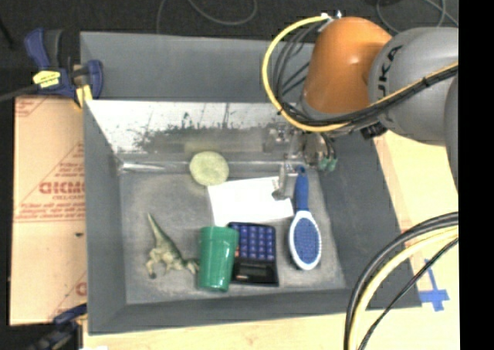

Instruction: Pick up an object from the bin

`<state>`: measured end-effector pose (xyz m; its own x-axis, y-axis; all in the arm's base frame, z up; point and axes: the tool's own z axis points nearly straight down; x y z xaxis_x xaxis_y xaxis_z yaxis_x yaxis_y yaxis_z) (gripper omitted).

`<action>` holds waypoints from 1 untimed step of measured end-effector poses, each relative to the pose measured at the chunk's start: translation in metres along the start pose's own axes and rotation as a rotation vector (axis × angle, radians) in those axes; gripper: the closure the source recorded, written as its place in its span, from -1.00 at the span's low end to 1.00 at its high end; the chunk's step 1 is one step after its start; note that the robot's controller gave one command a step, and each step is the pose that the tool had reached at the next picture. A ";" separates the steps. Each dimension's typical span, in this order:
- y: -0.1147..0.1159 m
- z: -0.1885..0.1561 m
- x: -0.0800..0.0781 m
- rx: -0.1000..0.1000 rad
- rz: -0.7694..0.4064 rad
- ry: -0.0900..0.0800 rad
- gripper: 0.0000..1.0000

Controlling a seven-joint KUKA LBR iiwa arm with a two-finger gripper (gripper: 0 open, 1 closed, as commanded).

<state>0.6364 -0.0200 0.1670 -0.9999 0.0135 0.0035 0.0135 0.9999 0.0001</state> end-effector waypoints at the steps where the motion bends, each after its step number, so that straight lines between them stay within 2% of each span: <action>1: 0.000 -0.005 -0.002 0.000 0.000 -0.008 -1.00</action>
Offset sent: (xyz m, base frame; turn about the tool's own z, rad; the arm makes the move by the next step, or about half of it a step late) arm -0.0633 0.0363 -0.0355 0.2488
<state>0.6380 -0.0201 0.1723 -0.9999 0.0132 -0.0047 0.0132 0.9999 0.0000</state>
